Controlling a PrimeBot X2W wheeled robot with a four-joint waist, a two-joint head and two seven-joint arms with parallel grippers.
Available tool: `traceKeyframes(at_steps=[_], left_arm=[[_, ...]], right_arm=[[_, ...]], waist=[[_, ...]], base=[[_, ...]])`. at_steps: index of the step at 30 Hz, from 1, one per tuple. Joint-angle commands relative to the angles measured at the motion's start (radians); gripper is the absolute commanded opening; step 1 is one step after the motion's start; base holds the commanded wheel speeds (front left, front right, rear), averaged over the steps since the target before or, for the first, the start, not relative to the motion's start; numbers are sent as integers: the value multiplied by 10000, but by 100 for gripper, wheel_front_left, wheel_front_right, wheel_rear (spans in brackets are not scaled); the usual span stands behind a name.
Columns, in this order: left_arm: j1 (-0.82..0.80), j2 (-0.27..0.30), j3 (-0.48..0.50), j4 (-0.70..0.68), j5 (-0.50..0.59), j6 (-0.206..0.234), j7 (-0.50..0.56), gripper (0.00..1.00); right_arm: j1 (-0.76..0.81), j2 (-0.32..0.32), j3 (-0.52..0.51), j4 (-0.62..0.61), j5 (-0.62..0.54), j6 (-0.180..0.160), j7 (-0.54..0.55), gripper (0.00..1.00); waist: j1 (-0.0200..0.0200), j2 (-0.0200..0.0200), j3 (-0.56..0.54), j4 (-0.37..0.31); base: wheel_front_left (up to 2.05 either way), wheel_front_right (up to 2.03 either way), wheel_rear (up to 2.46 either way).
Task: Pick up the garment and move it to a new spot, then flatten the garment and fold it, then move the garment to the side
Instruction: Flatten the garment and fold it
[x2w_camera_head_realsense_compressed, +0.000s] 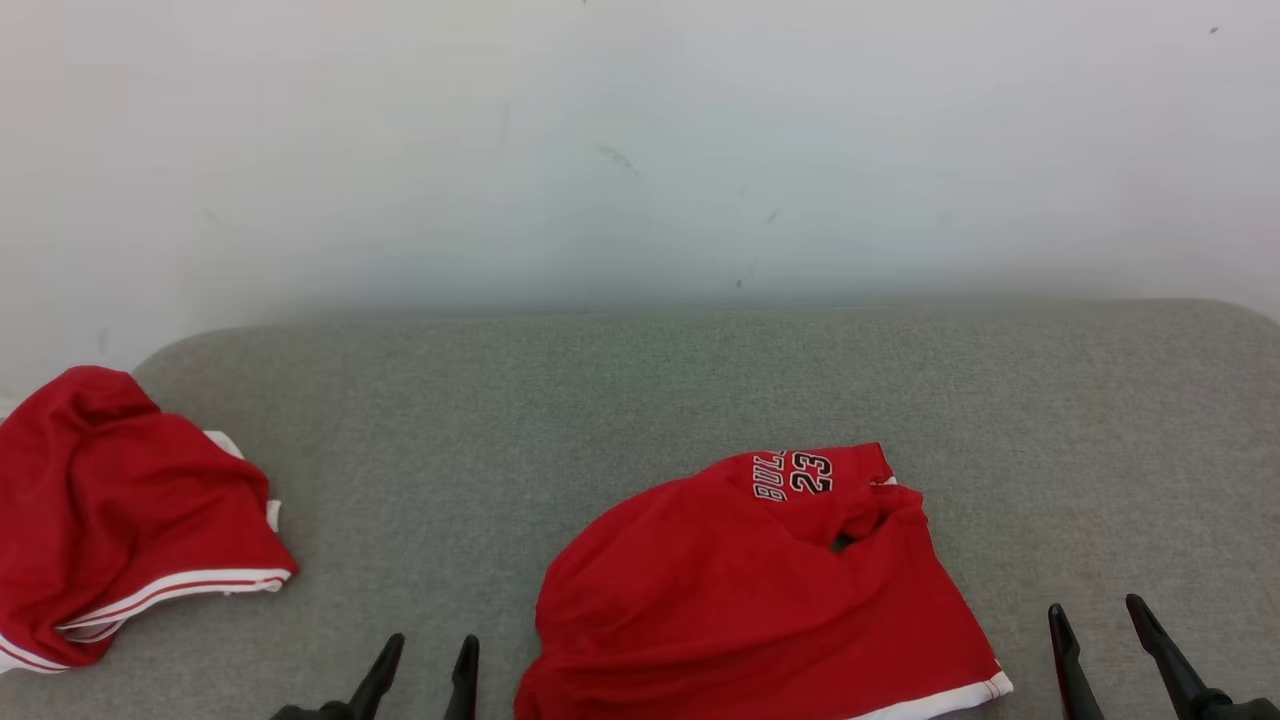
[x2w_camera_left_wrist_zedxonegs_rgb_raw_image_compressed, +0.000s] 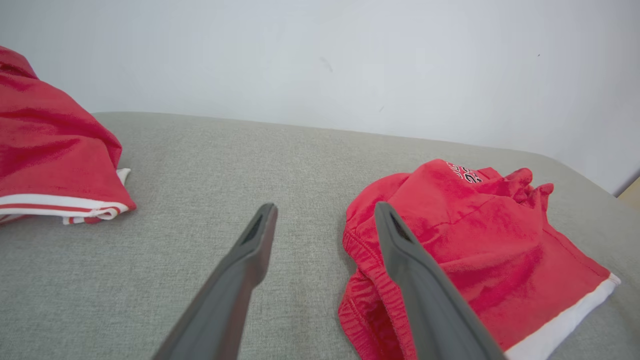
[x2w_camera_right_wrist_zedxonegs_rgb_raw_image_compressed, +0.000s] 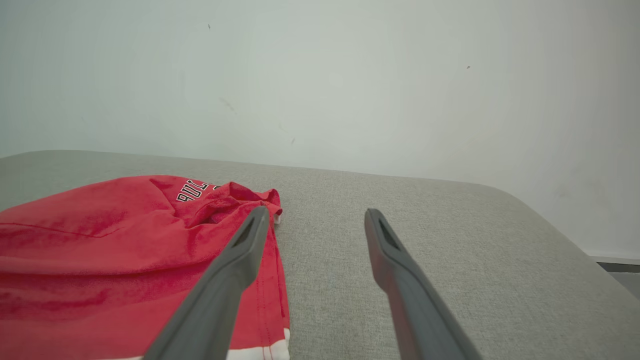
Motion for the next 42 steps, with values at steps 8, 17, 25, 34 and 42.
traceKeyframes(at_steps=[8, 17, 25, 34, 42], left_arm=[[1168, -1490, 2128, 18, 2625, -1277, -9, 100], [1623, -2517, 3658, 191, 3699, -2288, -9, 100], [1679, -2985, 4363, 340, 4237, -3032, -10, 100], [1624, -3133, 4715, 464, 4456, -3416, -10, 100], [1565, -3163, 4786, 547, 4572, -3570, -10, 100]], right_arm=[[-169, 339, 97, 488, -100, -19, 12, 100], [-134, 380, 132, 939, 208, -19, 13, 100], [-221, 367, 206, 1065, 303, -19, 13, 100], [-192, 323, 269, 1117, 377, -19, 13, 100], [-185, 302, 259, 1078, 382, -19, 13, 100]], waist=[[1, 0, -180, -37], [1, 0, -310, 4], [1, 0, -336, 86], [1, 0, -347, 27], [1, 0, -299, 20]], base=[[0, 0, 0], [0, 0, 0], [0, 0, 0], [0, 0, 0], [0, 0, 0]])
